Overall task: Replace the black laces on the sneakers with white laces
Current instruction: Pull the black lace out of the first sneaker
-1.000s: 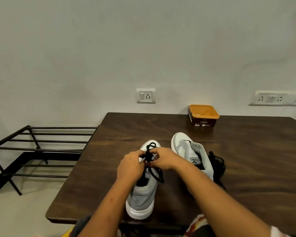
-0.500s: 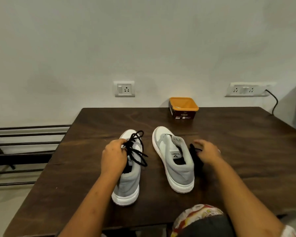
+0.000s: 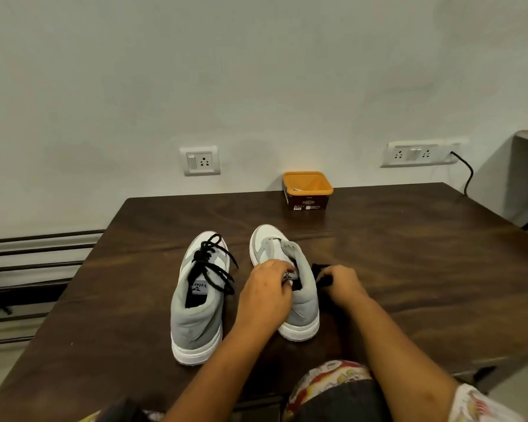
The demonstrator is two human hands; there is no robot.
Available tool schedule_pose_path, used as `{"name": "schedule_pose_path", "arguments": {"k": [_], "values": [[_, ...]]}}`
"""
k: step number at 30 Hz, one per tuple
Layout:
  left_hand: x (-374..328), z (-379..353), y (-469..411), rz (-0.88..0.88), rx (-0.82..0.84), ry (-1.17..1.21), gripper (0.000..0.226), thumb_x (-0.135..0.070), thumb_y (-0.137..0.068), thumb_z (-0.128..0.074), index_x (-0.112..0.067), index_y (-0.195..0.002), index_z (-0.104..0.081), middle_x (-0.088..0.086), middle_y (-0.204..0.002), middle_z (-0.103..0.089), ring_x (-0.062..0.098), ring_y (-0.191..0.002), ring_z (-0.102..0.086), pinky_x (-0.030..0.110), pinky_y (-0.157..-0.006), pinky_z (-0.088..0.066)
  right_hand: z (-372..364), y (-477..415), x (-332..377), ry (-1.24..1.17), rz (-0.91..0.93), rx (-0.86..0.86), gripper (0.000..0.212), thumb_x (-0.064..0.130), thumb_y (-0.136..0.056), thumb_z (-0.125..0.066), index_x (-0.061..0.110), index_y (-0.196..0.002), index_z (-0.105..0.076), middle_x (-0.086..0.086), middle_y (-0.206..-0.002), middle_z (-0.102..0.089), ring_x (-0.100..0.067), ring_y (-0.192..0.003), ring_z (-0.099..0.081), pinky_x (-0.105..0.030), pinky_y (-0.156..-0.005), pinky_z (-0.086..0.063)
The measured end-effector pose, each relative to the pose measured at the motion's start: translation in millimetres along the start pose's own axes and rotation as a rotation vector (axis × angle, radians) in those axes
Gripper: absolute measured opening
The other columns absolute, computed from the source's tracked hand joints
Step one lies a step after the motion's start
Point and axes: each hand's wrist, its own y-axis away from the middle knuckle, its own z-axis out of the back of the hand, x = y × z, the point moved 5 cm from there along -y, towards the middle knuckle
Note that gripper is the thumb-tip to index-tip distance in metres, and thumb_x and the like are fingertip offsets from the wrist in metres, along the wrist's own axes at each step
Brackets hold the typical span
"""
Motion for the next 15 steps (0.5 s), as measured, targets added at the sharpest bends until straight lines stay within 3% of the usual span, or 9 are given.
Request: {"name": "schedule_pose_path", "arguments": {"k": [4, 7, 11, 15], "values": [[8, 18, 0, 0.12, 0.002, 0.209, 0.037, -0.018, -0.088, -0.063, -0.021, -0.124, -0.058, -0.001, -0.121, -0.059, 0.015, -0.112, -0.055, 0.025, -0.095, -0.043, 55, 25, 29, -0.396, -0.028, -0.343, 0.023, -0.001, -0.084, -0.066, 0.012, -0.103, -0.072, -0.009, -0.118, -0.066, -0.022, -0.108, -0.061, -0.02, -0.092, -0.041], [7, 47, 7, 0.18, 0.026, 0.503, 0.058, -0.02, -0.086, -0.068, -0.028, -0.137, -0.043, -0.004, -0.131, -0.052, 0.014, -0.118, -0.053, 0.03, -0.1, -0.045, 93, 59, 96, -0.553, 0.172, -0.41, 0.024, 0.001, -0.084, -0.068, 0.012, -0.104, -0.072, -0.006, -0.114, -0.067, -0.019, -0.107, -0.06, -0.008, -0.083, -0.036], [12, 113, 34, 0.102, -0.01, 0.736, 0.073, -0.012, -0.086, -0.066, -0.036, -0.141, -0.023, -0.015, -0.133, -0.044, 0.007, -0.123, -0.048, 0.023, -0.099, -0.045, 95, 117, 207, -0.682, 0.485, -0.253, 0.023, 0.004, -0.08, -0.072, 0.016, -0.099, -0.073, -0.003, -0.104, -0.071, -0.015, -0.1, -0.065, -0.022, -0.091, -0.049], [53, 191, 87, 0.127, -0.237, 0.779, 0.081, 0.015, -0.082, -0.059, -0.029, -0.139, -0.021, -0.008, -0.129, -0.047, -0.005, -0.108, -0.056, 0.021, -0.09, -0.052, 56, 176, 296, -0.662, 0.65, 0.009, 0.023, 0.004, -0.08, -0.071, 0.018, -0.099, -0.073, 0.004, -0.096, -0.069, -0.004, -0.09, -0.06, 0.001, -0.074, -0.041]]}}
